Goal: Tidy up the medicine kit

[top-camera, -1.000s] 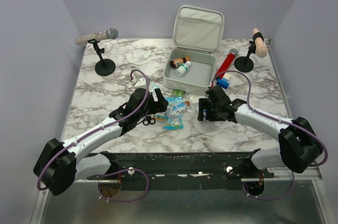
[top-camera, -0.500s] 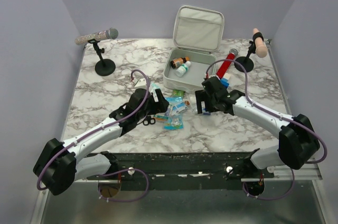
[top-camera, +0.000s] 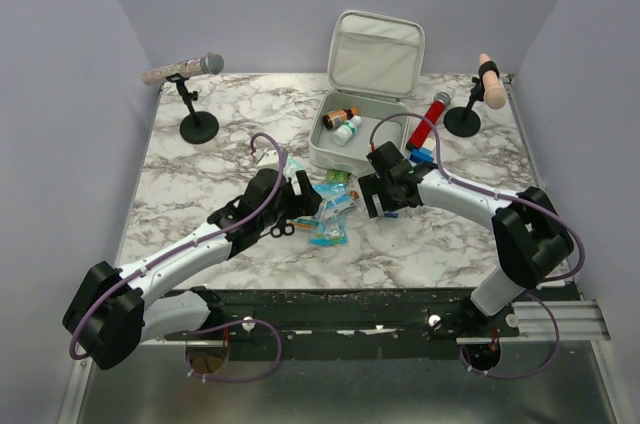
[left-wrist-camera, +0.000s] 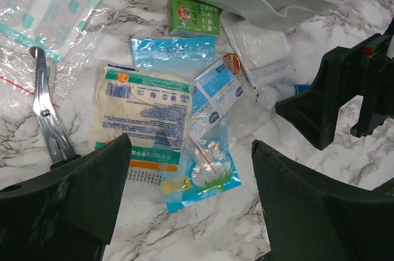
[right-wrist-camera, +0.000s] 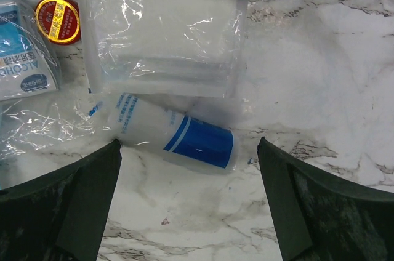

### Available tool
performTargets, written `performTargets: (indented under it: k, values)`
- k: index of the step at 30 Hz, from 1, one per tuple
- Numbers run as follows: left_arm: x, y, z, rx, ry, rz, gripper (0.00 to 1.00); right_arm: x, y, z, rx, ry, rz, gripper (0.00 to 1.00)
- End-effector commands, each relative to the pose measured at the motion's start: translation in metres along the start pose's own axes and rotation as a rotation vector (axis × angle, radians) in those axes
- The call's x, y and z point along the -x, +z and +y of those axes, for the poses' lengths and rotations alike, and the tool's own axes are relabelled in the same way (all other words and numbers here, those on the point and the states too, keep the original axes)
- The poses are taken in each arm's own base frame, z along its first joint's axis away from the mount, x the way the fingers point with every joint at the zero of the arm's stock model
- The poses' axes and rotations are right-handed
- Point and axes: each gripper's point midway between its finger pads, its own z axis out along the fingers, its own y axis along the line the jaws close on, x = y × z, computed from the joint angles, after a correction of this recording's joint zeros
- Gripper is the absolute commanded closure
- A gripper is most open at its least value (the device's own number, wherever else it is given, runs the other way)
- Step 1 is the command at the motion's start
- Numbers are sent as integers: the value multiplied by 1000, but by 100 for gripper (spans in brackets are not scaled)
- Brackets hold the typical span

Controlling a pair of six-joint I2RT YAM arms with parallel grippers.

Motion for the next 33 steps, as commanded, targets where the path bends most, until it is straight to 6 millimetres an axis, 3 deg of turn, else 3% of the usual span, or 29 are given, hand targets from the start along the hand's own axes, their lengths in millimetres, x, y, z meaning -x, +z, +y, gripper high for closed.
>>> performTargets:
  k: [1,8,14,21,25,27,30,33]
  values:
    - [1,-4,-9,-45,11,0,10,3,8,6,10,-41,31,0]
    - [2,-7,-8,-46,17,-6,10,-12,11,23,101,-26,98,12]
    - [2,-9,-9,-47,22,-9,10,-36,1,38,202,33,144,36]
    - [4,-11,-10,-48,17,-14,10,-51,-21,45,280,92,140,55]
    - [5,-11,-7,-36,14,-23,10,-31,-48,47,319,133,57,66]
    - [7,-12,-7,-32,13,-29,10,-11,-67,48,344,154,-7,67]
    - [11,-15,-5,-21,8,-46,10,29,-99,44,342,209,-129,69]
    - [14,-19,-1,-5,-7,-70,10,83,-128,29,296,300,-291,69]
